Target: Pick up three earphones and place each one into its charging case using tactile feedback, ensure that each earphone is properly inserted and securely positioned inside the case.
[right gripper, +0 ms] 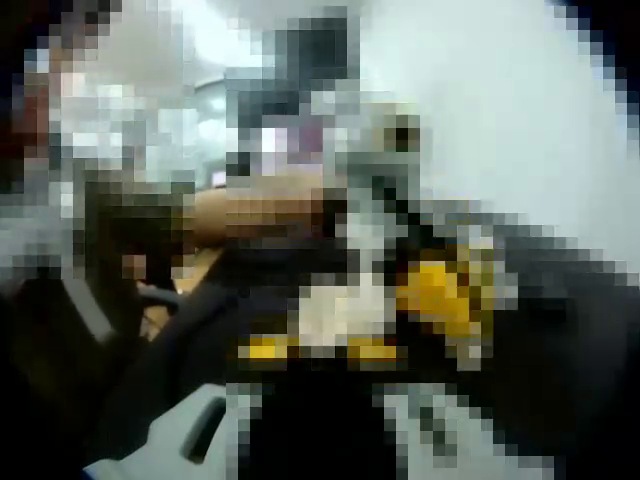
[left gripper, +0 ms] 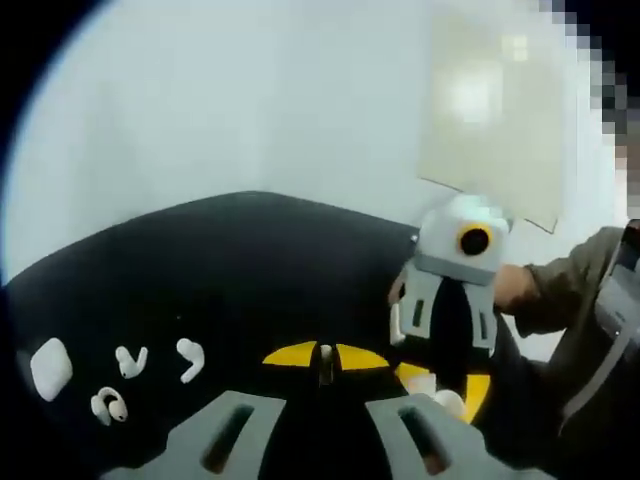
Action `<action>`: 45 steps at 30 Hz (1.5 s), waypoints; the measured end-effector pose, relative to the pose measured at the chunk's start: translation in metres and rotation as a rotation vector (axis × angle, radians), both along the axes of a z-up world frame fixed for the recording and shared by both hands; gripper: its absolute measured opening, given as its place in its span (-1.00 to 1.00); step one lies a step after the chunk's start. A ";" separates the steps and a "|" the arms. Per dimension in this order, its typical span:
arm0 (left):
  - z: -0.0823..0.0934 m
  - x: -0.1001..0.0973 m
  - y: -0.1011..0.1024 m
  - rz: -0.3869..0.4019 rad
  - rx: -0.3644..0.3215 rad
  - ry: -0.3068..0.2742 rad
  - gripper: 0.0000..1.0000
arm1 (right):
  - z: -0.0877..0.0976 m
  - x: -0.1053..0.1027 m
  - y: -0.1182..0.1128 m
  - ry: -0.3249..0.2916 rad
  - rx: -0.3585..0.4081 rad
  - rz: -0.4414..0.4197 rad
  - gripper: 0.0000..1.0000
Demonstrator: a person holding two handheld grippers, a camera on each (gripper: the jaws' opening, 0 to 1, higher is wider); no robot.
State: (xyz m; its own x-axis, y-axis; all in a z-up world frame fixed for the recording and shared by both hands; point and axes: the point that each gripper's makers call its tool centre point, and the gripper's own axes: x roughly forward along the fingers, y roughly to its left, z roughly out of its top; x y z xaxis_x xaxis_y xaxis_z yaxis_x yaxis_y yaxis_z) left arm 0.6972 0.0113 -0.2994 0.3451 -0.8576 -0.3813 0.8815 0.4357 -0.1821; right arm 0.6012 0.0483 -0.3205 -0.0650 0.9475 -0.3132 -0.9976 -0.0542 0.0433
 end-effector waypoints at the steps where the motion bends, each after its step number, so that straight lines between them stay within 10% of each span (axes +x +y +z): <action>1: -0.001 0.001 0.000 0.002 0.003 0.000 -0.92 | 0.000 0.000 0.000 0.001 -0.001 0.001 -0.57; 12: -0.004 -0.001 -0.002 -0.019 0.039 0.014 -0.92 | -0.001 -0.001 0.000 0.000 -0.003 0.006 -0.58; 18: 0.015 0.007 0.006 0.021 0.008 -0.068 -0.72 | -0.001 -0.001 -0.001 -0.001 -0.003 0.006 -0.58; 28: 0.088 0.049 0.107 0.329 -0.057 -0.241 -0.76 | -0.001 -0.001 0.000 0.000 -0.003 0.005 -0.58; 36: 0.025 0.066 0.153 0.423 0.078 -0.081 -0.81 | -0.001 -0.002 0.000 0.002 -0.004 0.004 -0.58; 45: -0.017 0.077 0.138 0.470 0.145 0.055 -0.76 | -0.001 -0.001 -0.003 0.002 -0.003 0.006 -0.58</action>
